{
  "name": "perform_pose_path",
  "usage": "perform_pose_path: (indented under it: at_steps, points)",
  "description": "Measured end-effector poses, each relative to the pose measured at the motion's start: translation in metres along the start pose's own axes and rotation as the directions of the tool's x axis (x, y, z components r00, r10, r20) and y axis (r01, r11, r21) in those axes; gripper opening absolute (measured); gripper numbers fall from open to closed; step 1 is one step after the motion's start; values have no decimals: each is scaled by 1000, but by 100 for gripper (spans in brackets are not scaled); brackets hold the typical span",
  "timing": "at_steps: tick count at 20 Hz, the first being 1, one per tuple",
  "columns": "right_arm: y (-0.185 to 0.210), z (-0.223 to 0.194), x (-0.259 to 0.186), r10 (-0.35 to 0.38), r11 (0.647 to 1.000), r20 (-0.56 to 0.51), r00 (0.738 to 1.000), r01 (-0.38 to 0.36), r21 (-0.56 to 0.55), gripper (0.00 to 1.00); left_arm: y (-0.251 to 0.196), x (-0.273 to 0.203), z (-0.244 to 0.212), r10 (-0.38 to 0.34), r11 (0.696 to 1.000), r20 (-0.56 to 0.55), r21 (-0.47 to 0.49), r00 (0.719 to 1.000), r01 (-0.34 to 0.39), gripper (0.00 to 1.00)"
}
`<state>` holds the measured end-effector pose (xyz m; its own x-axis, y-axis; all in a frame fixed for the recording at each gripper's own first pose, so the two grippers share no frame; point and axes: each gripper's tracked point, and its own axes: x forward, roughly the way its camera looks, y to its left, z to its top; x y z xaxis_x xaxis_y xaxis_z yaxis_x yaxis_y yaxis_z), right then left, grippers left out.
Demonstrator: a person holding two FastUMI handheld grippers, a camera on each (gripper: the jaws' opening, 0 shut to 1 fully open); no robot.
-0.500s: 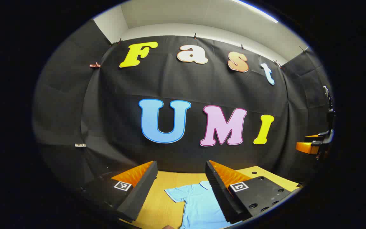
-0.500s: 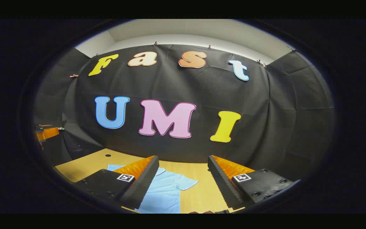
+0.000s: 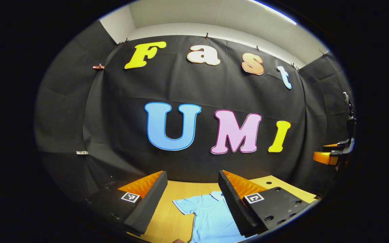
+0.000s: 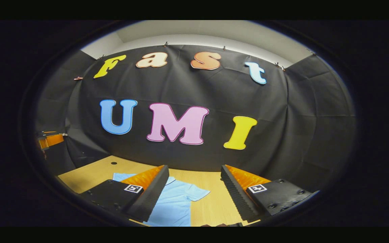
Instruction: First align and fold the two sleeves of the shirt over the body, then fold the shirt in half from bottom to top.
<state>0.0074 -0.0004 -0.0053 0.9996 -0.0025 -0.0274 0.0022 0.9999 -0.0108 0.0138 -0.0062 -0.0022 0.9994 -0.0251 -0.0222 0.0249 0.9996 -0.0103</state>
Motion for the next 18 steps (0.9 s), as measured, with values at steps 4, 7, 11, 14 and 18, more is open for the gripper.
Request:
perform_pose_path:
  at_steps: [4,7,11,14,18]
  points:
    - [2,-2,3,-2,1000,-7,1000,2,-5,97,0,6,-5,-7,1000,-19,-6,1000,7,96]
    - [2,1,5,-9,1000,-5,1000,9,-11,96,-1,11,-3,-16,1000,-21,-11,1000,15,97]
    - [6,-1,10,-11,1000,-11,1000,11,-11,97,-3,17,-3,-34,999,-26,-5,999,34,96]
    - [10,-6,21,2,1000,-25,1000,-3,-15,96,-4,21,-8,-46,999,-50,-16,998,45,97]
    - [13,-18,47,32,999,-58,998,-33,-22,96,-4,31,-13,-43,999,-66,-16,997,42,97]
